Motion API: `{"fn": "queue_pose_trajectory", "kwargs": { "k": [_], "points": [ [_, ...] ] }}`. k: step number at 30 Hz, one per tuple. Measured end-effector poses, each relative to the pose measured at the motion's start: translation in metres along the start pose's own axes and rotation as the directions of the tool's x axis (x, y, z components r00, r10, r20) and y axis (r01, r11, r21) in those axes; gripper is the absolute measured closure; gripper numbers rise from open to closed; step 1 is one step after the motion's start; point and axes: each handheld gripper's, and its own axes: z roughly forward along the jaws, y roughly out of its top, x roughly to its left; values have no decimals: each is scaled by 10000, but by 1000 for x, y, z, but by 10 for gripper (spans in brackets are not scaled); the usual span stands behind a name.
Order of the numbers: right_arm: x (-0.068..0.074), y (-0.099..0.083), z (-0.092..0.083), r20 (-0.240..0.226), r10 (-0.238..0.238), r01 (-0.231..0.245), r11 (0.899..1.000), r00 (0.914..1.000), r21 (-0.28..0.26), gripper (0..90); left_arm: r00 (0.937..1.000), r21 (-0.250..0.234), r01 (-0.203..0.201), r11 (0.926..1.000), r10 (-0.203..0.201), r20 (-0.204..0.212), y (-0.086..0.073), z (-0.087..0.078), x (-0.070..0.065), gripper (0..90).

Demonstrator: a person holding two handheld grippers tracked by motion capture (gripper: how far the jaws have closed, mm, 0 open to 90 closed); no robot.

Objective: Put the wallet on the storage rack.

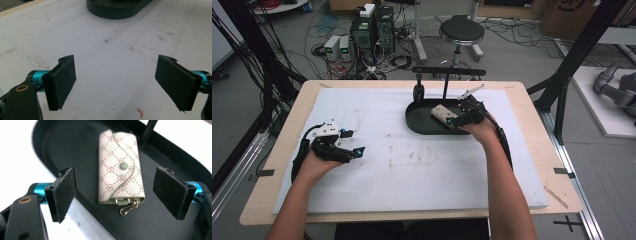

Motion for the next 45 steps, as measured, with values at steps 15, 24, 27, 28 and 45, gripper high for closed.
{"fn": "queue_pose_trajectory", "kwargs": {
  "k": [15, 24, 27, 28, 45],
  "points": [
    [12, -12, -43, -213, -62, 48, 9978, 9998, -666, 200, 10000, 36, -29, 10000, 29, 4, 1, 1, -2, 169],
    [13, -32, -56, -254, 132, -156, 9955, 9996, -936, 192, 10000, 6, -37, 10000, 37, 1, 2, 1, -3, 169],
    [16, -47, -62, -296, 199, -233, 9930, 9994, -1162, 192, 10000, 24, -8, 10000, 8, 4, 1, 2, -3, 169],
    [16, -47, -62, -296, 199, -233, 9930, 9994, -1162, 192, 10000, 10, -5, 10000, 5, 11, 1, 2, -3, 169],
    [37, -109, -75, -260, 677, -719, 9700, 9974, -2324, 191, 9999, 13, 62, 10000, -62, 95, 0, 4, -4, 169]
  ]
}}
